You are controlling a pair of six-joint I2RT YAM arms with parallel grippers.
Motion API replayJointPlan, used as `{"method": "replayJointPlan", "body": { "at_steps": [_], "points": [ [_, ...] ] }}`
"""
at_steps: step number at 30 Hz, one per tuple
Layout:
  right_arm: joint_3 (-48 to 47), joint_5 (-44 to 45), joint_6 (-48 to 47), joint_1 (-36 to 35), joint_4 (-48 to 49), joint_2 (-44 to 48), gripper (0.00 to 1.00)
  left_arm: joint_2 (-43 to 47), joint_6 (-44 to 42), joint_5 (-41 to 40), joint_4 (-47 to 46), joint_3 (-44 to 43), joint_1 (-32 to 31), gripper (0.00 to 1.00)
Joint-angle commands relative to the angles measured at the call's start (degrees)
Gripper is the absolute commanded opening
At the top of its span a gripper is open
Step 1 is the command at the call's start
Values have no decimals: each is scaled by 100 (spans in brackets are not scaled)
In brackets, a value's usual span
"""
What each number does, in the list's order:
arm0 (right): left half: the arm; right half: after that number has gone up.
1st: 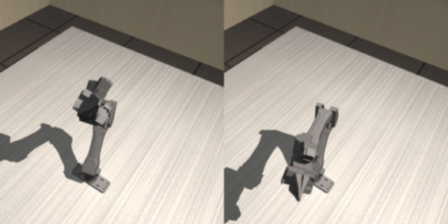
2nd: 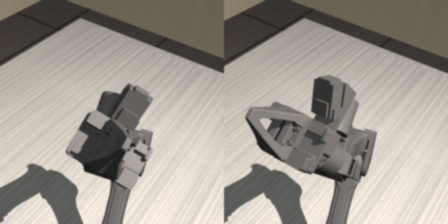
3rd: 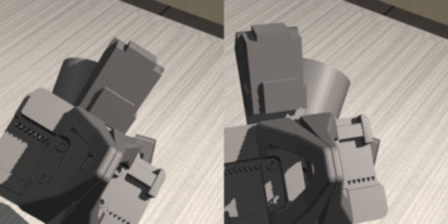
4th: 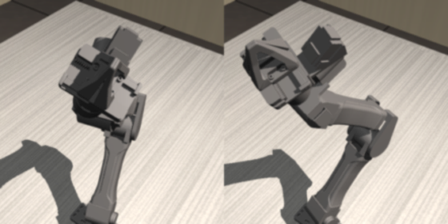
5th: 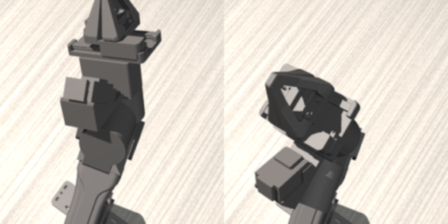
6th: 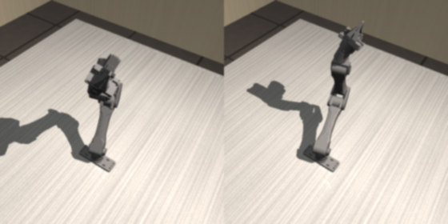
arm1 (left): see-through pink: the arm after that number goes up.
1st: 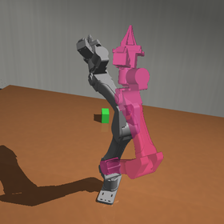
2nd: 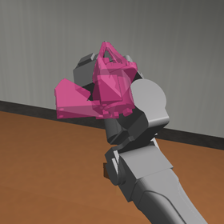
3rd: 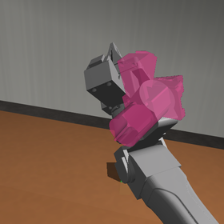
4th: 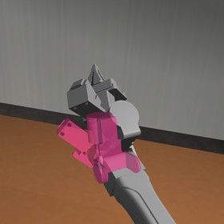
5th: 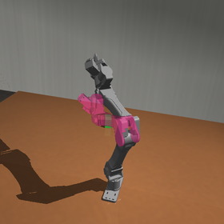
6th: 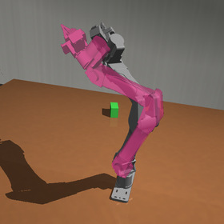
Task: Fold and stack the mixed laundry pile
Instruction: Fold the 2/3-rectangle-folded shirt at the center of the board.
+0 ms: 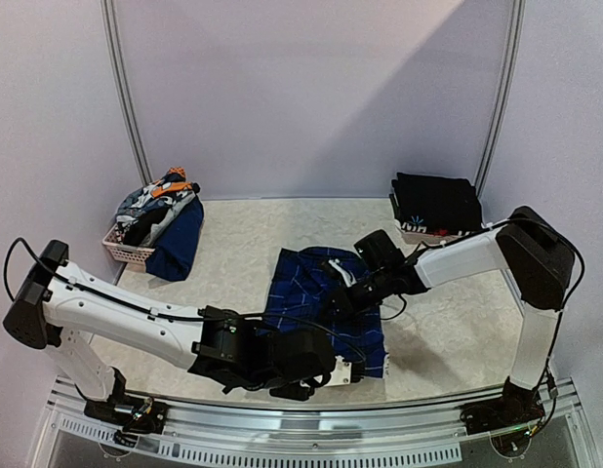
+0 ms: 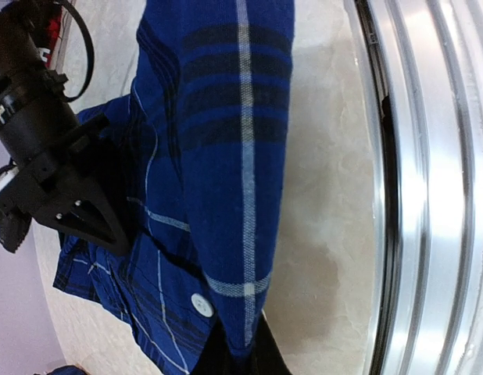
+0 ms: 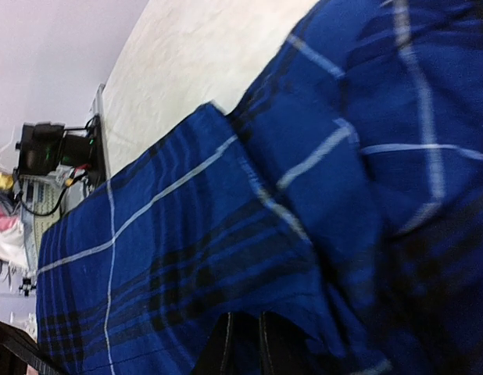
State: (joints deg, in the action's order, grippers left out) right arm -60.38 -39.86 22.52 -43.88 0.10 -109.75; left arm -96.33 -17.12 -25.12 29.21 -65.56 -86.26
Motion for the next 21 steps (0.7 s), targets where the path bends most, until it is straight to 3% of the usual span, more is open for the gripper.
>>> {"method": "replayJointPlan", "body": {
  "at_steps": [1,8,21],
  "points": [
    [-13,-528,-264,-199,535,-209,12,53,-67,-21,121,-213,-93,0],
    [-312,-662,-300,-207,482,-754,9,-21,-127,-66,100,-250,-93,0],
    [157,-439,-184,-350,746,-1507,3,18,-501,-188,207,-566,40,0]
  ]
}}
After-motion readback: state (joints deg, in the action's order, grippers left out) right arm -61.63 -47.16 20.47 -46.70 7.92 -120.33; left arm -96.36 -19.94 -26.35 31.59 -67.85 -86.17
